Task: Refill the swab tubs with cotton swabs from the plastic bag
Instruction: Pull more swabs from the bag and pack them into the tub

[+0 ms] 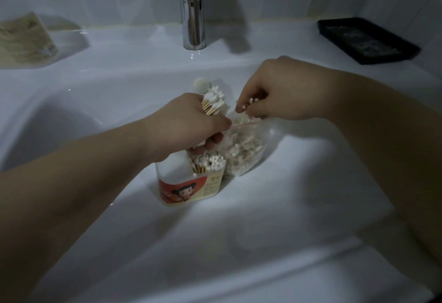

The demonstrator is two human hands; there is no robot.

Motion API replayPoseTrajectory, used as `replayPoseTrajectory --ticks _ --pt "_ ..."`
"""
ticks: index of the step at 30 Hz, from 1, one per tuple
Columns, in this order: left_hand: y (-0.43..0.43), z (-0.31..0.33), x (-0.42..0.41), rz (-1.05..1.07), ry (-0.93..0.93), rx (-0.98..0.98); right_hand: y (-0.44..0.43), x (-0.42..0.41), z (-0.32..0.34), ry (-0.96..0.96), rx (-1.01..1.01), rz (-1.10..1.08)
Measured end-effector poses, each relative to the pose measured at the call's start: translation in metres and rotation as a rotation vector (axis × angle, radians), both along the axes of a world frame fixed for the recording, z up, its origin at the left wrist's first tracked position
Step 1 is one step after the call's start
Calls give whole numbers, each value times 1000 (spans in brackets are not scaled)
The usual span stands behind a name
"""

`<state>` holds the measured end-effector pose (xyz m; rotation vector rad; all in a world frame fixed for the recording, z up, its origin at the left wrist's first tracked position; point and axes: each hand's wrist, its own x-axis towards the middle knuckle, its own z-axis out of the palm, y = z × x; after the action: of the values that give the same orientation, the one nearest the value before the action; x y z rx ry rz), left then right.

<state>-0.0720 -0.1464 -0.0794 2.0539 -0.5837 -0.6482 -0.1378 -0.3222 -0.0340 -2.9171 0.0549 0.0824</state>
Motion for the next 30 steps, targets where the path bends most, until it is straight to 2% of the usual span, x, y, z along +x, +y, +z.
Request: replayPoseTrajectory --ticks 4,9,12,16,22,30 --pt "1 -1 0 -3 -46 -4 -1 -1 0 -39 175 -53" --pt "-3 -3 7 150 -123 -259 1 -1 2 -77 342 -130" --pt "-5 -3 6 112 -104 -344 4 -1 2 -70 419 -137" --pt "-3 -5 0 -9 -108 -349 8 -3 2 -52 563 -115" --pt "-3 -7 2 -21 -143 -316 11 -4 2 -19 656 -131" --pt "-1 -3 3 -6 -22 -375 11 -2 3 -91 825 -215"
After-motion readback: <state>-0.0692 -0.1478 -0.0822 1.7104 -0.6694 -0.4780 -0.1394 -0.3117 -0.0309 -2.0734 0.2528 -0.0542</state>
